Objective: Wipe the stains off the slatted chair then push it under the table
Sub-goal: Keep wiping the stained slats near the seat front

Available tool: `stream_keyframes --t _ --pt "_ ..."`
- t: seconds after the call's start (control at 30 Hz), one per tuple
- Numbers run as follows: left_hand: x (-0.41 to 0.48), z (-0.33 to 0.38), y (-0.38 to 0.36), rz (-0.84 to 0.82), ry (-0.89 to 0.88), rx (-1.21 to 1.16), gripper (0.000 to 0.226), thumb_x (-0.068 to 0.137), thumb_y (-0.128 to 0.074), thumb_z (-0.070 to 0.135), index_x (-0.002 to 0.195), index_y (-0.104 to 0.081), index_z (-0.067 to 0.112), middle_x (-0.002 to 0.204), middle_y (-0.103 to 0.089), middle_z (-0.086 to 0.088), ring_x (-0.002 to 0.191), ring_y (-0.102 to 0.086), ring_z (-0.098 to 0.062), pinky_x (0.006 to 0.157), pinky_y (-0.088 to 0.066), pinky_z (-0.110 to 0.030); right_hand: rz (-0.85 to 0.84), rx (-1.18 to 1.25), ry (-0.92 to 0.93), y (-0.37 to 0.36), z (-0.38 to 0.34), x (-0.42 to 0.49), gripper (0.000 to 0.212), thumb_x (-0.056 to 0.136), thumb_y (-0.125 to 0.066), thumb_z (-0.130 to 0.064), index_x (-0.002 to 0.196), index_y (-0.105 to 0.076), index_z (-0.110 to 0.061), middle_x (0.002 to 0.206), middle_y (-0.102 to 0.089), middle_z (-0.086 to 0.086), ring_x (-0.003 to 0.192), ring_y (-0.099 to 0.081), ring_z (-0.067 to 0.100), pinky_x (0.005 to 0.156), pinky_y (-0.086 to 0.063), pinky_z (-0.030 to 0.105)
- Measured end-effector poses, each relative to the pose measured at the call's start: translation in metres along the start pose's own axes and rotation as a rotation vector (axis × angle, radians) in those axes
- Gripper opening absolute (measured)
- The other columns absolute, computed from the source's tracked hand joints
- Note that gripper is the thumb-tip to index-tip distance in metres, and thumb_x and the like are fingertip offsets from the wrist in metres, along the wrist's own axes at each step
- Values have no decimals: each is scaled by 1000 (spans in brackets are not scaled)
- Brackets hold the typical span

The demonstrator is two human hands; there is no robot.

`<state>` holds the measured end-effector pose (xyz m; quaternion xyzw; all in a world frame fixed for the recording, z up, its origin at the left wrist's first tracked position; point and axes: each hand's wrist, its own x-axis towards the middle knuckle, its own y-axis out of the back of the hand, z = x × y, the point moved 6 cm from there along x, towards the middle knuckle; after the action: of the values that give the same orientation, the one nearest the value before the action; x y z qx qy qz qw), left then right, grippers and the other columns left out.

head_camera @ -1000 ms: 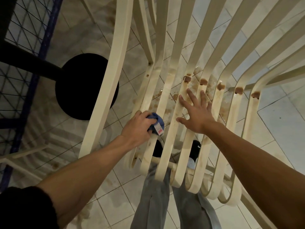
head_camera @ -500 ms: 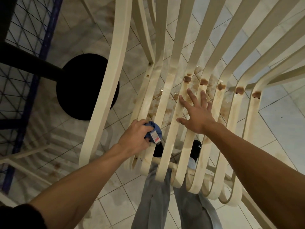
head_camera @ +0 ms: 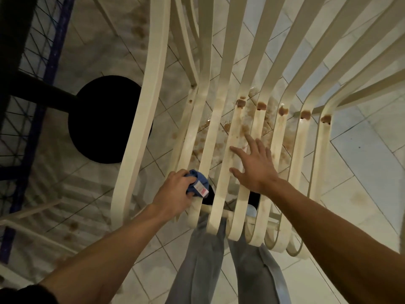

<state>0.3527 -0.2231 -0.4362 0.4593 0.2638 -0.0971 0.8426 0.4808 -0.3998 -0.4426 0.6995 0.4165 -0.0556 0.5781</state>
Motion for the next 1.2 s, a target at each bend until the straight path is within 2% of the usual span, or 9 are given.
stream_keyframes --t 0.13,0.23,0.33,0.5,0.73,0.83,0.93,1.07,1.2 --pt "8 5 8 38 -11 -11 28 84 -64 8 110 -68 18 112 -56 -2 102 -52 -24 87 -49 -40 -48 17 2 -19 -8 -37 68 93 -56 -46 152 -24 -34 163 12 9 148 12 37 120 -3 57" --pt "20 7 15 118 32 -7 31 85 -65 11 115 -65 16 114 -55 -4 105 -52 -26 89 -47 -35 -110 14 23 -35 -9 -55 79 92 -61 -43 154 -13 -37 161 22 8 147 23 34 121 0 54" --pt "25 8 13 113 44 11 37 86 -65 11 122 -63 15 118 -55 -6 109 -50 -28 93 -43 -33 -133 -26 60 -44 -4 -60 93 89 -67 -42 154 -1 -39 158 30 7 144 31 31 121 4 52" --pt "11 6 5 60 7 68 30 84 -67 10 113 -67 15 110 -55 -5 103 -52 -29 86 -42 -31 -133 -48 19 -43 0 -61 108 86 -71 -40 156 9 -18 160 26 7 147 22 28 119 5 44" --pt "-12 7 -3 13 -9 105 21 81 -68 10 101 -69 13 98 -53 -4 95 -54 -27 78 -49 -38 -124 -22 0 -43 2 -62 114 85 -72 -38 153 13 -8 159 27 4 147 21 26 120 2 42" --pt "-2 6 5 87 -14 71 26 82 -67 9 108 -68 13 104 -55 -5 99 -53 -26 82 -47 -35 -119 -24 -4 -43 2 -61 114 84 -73 -37 153 13 -8 160 26 5 148 20 27 122 0 44" --pt "4 3 7 167 -7 24 28 81 -67 9 109 -70 13 109 -59 -9 100 -55 -31 86 -48 -40 -119 -29 -11 -45 1 -61 114 84 -73 -37 153 12 -8 160 26 4 148 20 27 122 -1 44" --pt "-12 4 -3 120 -32 37 23 79 -67 7 101 -70 11 102 -58 -9 95 -53 -32 79 -45 -37 -119 -48 -23 -46 0 -62 114 84 -73 -37 154 11 -9 160 26 4 148 21 27 123 -2 46" --pt "-50 -3 -19 79 -59 38 25 79 -67 6 102 -69 13 104 -58 -7 96 -52 -29 82 -48 -39 -105 -34 -34 -45 -1 -62 113 83 -74 -36 154 9 -9 161 25 4 148 21 26 123 -2 46"
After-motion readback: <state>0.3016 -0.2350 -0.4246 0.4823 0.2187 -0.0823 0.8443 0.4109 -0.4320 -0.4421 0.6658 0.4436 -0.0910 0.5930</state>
